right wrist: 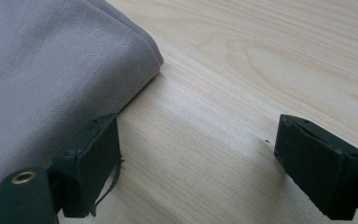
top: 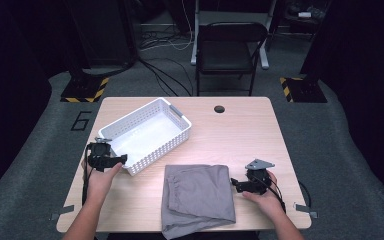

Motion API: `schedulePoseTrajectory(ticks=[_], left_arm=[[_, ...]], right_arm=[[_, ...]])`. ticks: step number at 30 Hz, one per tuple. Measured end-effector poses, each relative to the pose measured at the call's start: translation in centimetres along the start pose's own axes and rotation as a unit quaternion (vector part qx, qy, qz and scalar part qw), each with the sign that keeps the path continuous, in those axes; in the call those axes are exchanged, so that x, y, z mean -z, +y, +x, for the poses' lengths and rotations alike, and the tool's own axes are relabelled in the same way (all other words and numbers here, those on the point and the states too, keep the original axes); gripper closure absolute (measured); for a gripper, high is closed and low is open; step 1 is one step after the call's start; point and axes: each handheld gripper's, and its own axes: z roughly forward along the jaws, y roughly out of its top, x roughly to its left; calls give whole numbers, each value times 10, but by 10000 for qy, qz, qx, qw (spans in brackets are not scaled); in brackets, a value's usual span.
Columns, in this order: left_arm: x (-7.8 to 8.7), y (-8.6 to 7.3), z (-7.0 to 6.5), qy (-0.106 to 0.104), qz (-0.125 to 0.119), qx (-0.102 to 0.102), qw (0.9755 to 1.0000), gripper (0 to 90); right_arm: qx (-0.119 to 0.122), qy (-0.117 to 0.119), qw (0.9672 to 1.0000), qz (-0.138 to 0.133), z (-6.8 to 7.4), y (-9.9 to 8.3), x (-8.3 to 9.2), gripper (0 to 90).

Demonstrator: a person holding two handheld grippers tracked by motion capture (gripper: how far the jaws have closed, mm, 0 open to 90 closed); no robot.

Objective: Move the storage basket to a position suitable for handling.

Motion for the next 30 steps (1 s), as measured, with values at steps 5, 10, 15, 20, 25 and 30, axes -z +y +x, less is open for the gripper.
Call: schedulePoseTrajectory(ticks=[5,10,15,20,25,30], left_arm=[[-10,14,0,129,-10,53,9999,420],[-18,22,0,231,-33,27,9997,472],[-28,33,0,283,-72,-32,9996,527],[-35,39,-1,211,-180,14,9996,569],[-43,47,-6,50,-282,61,9996,605],[-50,51,-17,-205,-346,17,9992,625]], right_arm=[[-11,15,10000,3,0,0,0,136],[-9,16,10000,3,0,0,0,136],[31,-2,10000,1,0,0,0,135],[-1,24,10000,1,1,0,0,136],[55,32,10000,39,0,0,0,136],[50,25,10000,16,0,0,0,136]])
